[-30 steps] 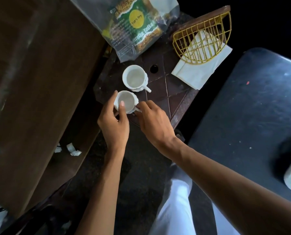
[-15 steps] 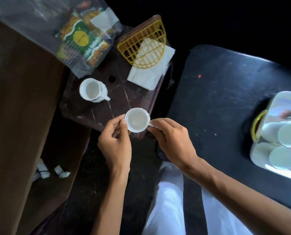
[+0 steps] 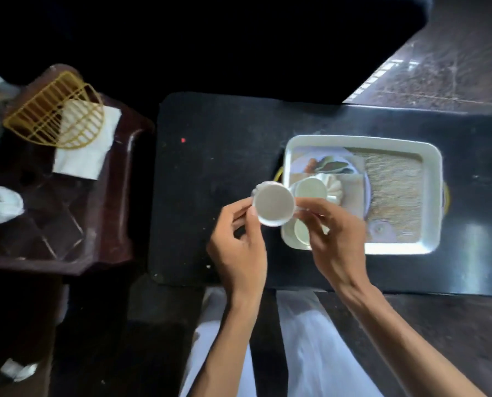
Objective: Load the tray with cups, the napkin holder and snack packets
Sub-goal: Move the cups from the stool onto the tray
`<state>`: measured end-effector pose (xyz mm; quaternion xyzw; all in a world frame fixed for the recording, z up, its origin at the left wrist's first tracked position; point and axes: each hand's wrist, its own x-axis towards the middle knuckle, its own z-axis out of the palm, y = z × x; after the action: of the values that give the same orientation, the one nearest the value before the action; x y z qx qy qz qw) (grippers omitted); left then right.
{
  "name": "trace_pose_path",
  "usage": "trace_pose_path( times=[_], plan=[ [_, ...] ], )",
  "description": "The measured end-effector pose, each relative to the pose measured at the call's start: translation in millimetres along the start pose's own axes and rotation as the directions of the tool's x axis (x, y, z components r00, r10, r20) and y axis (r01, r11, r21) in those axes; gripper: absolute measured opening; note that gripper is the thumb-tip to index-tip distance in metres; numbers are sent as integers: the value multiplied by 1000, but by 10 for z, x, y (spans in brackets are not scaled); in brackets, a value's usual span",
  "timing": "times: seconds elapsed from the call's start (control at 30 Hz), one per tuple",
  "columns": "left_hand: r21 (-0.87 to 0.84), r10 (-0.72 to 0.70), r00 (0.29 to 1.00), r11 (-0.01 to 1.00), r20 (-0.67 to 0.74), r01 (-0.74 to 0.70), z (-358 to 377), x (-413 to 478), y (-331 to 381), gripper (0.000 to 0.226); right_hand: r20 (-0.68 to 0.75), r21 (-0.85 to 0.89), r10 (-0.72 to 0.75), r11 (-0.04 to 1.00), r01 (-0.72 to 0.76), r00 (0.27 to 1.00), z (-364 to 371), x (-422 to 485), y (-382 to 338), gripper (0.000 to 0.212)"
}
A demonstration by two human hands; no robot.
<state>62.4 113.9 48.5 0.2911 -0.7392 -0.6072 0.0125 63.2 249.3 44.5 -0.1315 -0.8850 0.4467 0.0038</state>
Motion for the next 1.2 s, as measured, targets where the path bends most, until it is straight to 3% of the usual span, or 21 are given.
trace_pose_path(
  times=[0.1,0.27,0.43,0.63,1.2],
  plan=[
    [16,11,993,1000,119,-13,405,-211,17,11,-68,26,83,996,-81,994,-439,-15,332,17],
    [17,-108,958,994,267,107,852,-427,-56,19,-150,100,199,978,-185,969,-880,-80,850,15],
    [11,-157,958,987,240,159,924,-442,-137,26,-195,37,222,975,-219,955,-1023,-161,1335,18],
    [16,-207,960,978,188,208,800,-416,-241,21,-125,37,272,962,-269,954,-924,-219,1691,17],
    [44,-270,950,963,157,266,660,-370,-279,17,44,-82,278,958,-274,960,-809,-163,1863,16]
  ],
)
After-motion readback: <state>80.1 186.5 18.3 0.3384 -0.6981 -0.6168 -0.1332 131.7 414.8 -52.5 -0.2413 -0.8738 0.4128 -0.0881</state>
